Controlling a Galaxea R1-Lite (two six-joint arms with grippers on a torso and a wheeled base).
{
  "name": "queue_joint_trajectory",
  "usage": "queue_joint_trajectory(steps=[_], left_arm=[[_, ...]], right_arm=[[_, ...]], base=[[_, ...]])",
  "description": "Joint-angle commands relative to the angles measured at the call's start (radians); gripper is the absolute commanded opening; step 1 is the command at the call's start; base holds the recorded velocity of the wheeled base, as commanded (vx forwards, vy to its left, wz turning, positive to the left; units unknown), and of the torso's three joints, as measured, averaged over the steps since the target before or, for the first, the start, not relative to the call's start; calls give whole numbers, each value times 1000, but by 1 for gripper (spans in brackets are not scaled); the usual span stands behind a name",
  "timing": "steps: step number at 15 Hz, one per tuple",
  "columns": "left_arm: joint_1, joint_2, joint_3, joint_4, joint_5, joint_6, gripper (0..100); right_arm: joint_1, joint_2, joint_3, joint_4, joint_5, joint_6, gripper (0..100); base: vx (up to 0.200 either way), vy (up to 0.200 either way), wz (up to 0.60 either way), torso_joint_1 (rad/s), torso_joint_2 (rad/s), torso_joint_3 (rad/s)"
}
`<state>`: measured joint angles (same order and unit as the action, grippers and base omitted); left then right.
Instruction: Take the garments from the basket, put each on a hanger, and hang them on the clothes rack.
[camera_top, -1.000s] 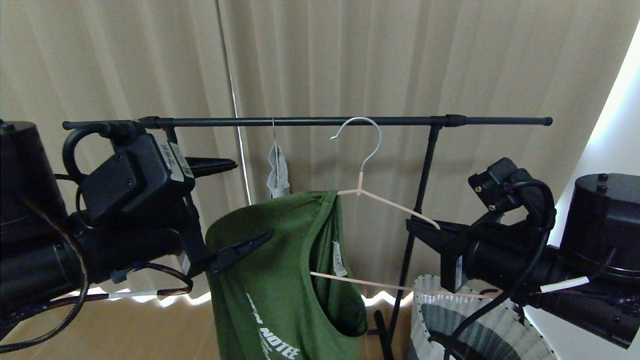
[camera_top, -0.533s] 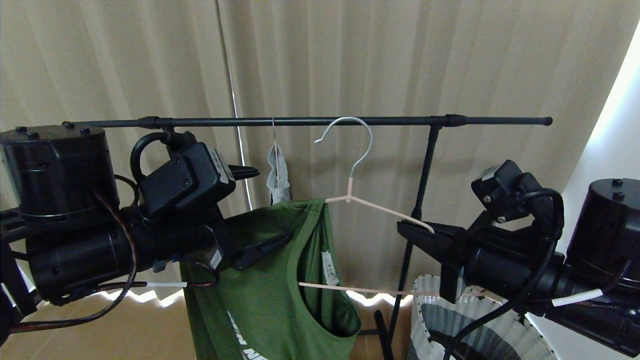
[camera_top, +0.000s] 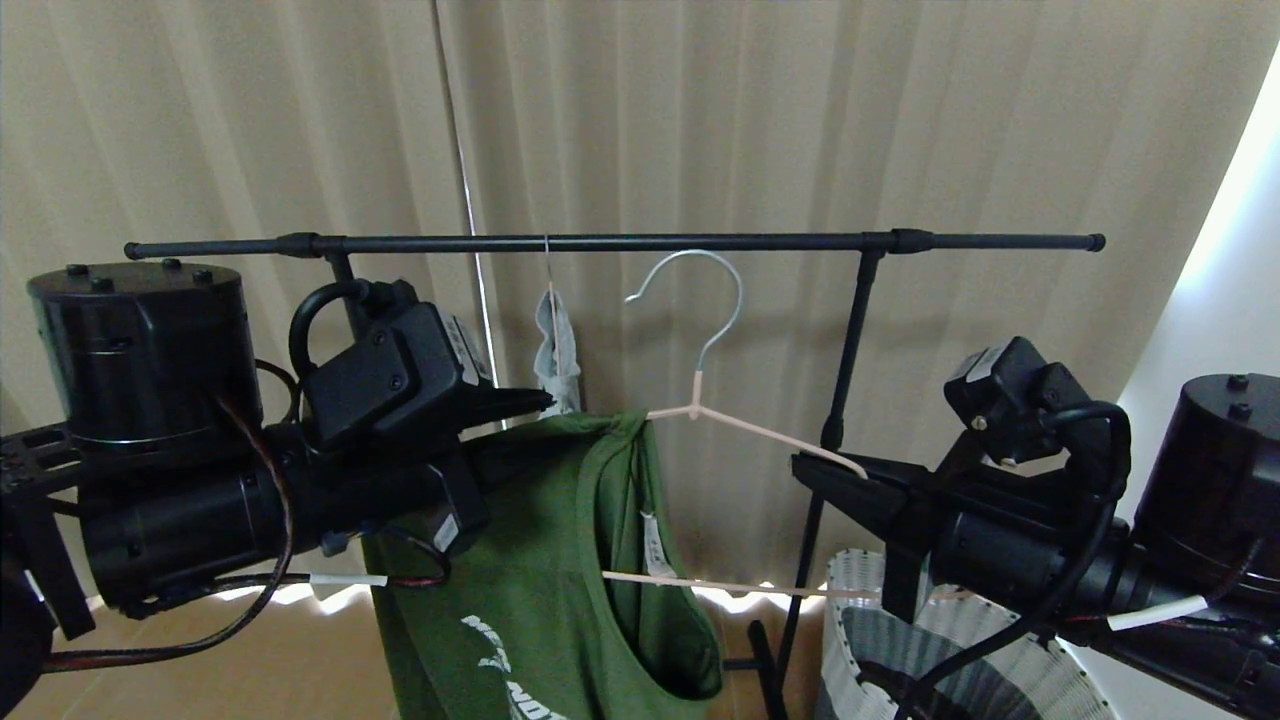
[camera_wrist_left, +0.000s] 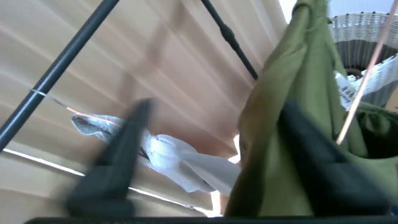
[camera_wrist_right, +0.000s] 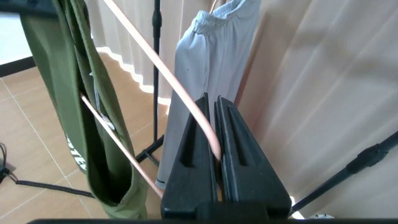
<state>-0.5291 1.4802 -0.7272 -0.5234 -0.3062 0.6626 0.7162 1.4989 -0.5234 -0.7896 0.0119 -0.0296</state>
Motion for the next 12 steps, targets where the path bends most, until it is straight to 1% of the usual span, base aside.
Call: queue_joint_trajectory(steps=[1,4,5,7,8,9,10,12], left_arm=[[0,0,2,-1,2,0,0],[1,-1,26,-17,4,-1,0],[3,2,48,-52,4,-4,0],[6,9,101,-153,6,-6,0],[8,9,114,-179,9,-8,0],[8,9,115,-181,10,-8,0],[9,9,114,-181,12,-9,0],[14,11,114,-178,27,-11,0]], right_arm=[[0,1,-1,0,0,0,0],[-1,4,-4,-5,0,0,0],[-1,3,-4,-8,0,0,0],[-3,3,-3,-13,-1,-1,0],[-4,3,-4,-11,-1,-1,0],[-4,4,-6,-7,-1,-3,0],[-4,4,-7,-5,-1,-3,100],[-7,6,-9,-7,-6,-3,100]], base=[[0,0,0,0,0,0],[0,0,0,0,0,0],[0,0,0,0,0,0],[0,0,0,0,0,0],[0,0,0,0,0,0],[0,0,0,0,0,0],[0,0,0,0,0,0],[0,0,0,0,0,0]])
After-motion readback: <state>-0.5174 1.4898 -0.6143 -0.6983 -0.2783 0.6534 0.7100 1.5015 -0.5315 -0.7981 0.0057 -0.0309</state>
